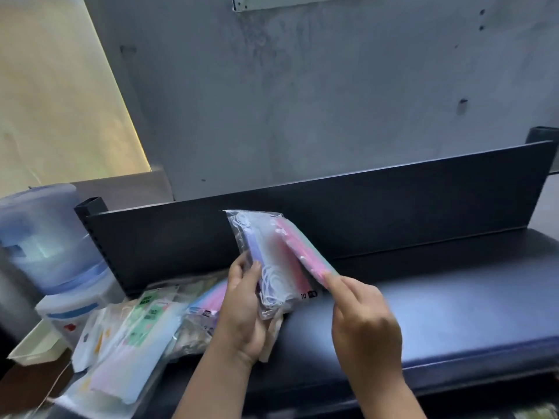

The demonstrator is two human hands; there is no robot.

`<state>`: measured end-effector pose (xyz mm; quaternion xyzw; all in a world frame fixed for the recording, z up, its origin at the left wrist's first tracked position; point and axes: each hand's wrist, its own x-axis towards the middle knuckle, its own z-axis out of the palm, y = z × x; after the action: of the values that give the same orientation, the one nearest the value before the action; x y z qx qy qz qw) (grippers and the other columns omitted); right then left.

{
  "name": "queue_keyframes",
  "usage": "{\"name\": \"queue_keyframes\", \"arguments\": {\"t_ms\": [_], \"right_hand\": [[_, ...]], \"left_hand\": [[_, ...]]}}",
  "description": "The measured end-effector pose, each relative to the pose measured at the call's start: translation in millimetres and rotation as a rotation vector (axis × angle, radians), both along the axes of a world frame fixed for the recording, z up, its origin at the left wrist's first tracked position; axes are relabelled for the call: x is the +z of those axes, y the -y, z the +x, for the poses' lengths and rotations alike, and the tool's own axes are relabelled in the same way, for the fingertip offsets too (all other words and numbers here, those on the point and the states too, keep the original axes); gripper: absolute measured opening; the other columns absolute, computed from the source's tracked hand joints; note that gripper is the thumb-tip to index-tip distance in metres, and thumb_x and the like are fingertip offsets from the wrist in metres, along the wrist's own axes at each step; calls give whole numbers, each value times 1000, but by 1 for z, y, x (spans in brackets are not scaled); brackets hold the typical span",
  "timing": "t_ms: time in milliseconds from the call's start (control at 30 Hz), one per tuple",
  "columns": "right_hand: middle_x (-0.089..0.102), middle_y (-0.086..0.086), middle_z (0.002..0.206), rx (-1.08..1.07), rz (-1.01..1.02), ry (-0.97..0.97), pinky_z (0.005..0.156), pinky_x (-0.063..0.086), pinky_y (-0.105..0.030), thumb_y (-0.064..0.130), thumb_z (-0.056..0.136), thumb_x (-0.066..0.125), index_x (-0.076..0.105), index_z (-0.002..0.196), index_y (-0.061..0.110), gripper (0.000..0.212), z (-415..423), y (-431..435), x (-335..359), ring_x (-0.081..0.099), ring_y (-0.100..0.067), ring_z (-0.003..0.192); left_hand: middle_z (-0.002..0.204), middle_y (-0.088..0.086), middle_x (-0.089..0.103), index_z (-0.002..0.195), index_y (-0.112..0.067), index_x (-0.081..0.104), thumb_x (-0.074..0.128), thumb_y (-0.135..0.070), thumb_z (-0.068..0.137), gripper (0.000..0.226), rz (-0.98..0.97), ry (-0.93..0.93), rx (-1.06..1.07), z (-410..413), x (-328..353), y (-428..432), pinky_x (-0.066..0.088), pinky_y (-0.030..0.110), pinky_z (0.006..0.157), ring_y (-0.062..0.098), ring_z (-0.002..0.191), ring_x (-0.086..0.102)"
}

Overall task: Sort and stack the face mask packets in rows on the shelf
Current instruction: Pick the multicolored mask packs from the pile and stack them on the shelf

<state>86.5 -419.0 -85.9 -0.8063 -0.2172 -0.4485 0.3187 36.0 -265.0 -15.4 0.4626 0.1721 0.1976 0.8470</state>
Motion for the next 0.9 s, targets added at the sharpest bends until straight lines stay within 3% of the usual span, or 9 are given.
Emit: {"name": "queue_keyframes", "arguments": {"t_ms": [167, 267, 367, 433, 500, 567, 700, 767, 900], "right_hand": [[68, -2, 119, 257, -132, -126, 89, 50, -42, 6, 80, 66, 72, 126, 19, 48, 18, 73, -11, 61, -32, 110], [59, 5, 132, 348, -234, -313, 108, 41, -56, 38, 87, 67, 63, 138, 29, 53, 28, 118, -14, 52, -25, 126], [45, 19, 147, 484, -233, -511, 122, 24, -55, 76, 88, 49, 54, 143, 46, 63, 39, 156, -9, 33, -11, 144], [36, 26, 156, 651, -30, -678, 122, 23, -47, 86, 88, 32, 59, 137, 56, 63, 51, 172, -4, 22, -4, 150], [33, 29, 158, 750, 266, -803, 120, 28, -42, 81, 90, 38, 69, 123, 57, 51, 65, 178, 2, 24, 1, 151], [36, 28, 156, 713, 475, -857, 121, 36, -41, 52, 98, 60, 72, 119, 51, 24, 83, 181, 5, 33, 10, 144], [57, 10, 146, 630, 644, -971, 107, 52, -42, 32, 92, 73, 62, 126, 59, 45, 124, 196, 0, 59, -8, 129], [63, 1, 137, 608, 673, -1068, 93, 54, -31, 29, 89, 79, 59, 138, 46, 55, 140, 210, -1, 65, -11, 119], [66, 5, 125, 583, 666, -1104, 93, 49, -28, 27, 88, 82, 74, 105, 28, 19, 173, 250, -6, 63, -16, 118]], "left_hand": [[123, 18, 76, 138, -17, 53, 73, -15, 94, 48, 12, -17, 0, 29, -13, 85, 61, 47, 82, 38, 108, 74], [115, 16, 79, 134, -18, 56, 72, 5, 87, 55, 56, -75, 17, 42, -25, 122, 62, 44, 74, 39, 102, 77], [113, 19, 78, 133, -14, 58, 65, 13, 88, 53, 103, -103, 25, 55, -32, 148, 64, 51, 80, 41, 101, 77], [115, 23, 77, 133, -13, 59, 63, 18, 87, 55, 105, -93, 30, 63, -35, 161, 58, 64, 95, 46, 107, 74], [117, 25, 75, 132, -13, 60, 60, 22, 86, 58, 113, -80, 35, 73, -37, 171, 58, 59, 95, 45, 109, 73], [120, 25, 74, 134, -12, 60, 57, 24, 86, 60, 125, -48, 9, 85, -37, 183, 61, 51, 90, 42, 108, 73], [120, 25, 74, 134, -12, 62, 58, 22, 86, 59, 120, -26, -54, 113, -43, 206, 62, 50, 89, 43, 106, 74], [117, 24, 76, 131, -11, 64, 58, 21, 87, 55, 106, -38, -98, 127, -47, 220, 62, 43, 79, 38, 98, 75], [118, 26, 75, 131, -6, 66, 56, 17, 91, 47, 60, -49, -177, 152, -48, 256, 58, 45, 85, 37, 99, 73]]}}
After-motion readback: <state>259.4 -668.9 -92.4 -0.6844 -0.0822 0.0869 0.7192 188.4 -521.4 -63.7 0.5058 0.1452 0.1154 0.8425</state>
